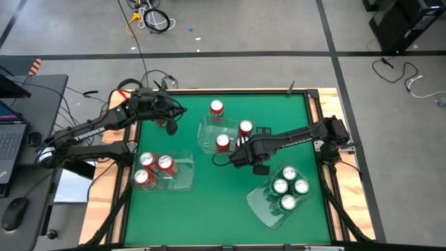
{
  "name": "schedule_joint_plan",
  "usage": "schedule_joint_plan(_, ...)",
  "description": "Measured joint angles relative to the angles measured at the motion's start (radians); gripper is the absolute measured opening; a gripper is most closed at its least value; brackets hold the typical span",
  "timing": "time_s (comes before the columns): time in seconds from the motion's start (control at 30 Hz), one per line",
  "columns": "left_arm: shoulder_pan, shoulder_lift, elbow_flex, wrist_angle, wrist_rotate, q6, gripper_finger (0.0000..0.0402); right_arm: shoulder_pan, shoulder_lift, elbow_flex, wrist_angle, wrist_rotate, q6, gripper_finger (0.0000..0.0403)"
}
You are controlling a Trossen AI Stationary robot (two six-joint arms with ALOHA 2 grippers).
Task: Sort soda cans
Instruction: Put the red black soda can into the top transparent bin
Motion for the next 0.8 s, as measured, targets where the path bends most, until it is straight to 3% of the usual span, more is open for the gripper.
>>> schedule_joint_plan(0.23,0.000,0.000,0.155,-0.343,-0.101,-0.003,0.0001,-0.029,-0.086,-0.017,0.212,0.135,-0.138,0.0005)
schedule_joint_plan(0.47,0.000,0.019,0.310,-0.528,-0.088,0.005,0.0015,-0.083,-0.326,-0.173,0.648,0.203,-0.321,0.0001)
schedule_joint_plan(0.6,0.000,0.078,0.440,-0.753,-0.096,0.004,0.0055,-0.123,-0.431,-0.303,0.833,0.188,-0.383,0.0000)
schedule_joint_plan(0.8,0.000,0.197,0.552,-0.992,-0.106,-0.043,0.0159,-0.159,-0.502,-0.433,0.988,0.104,-0.457,0.0000)
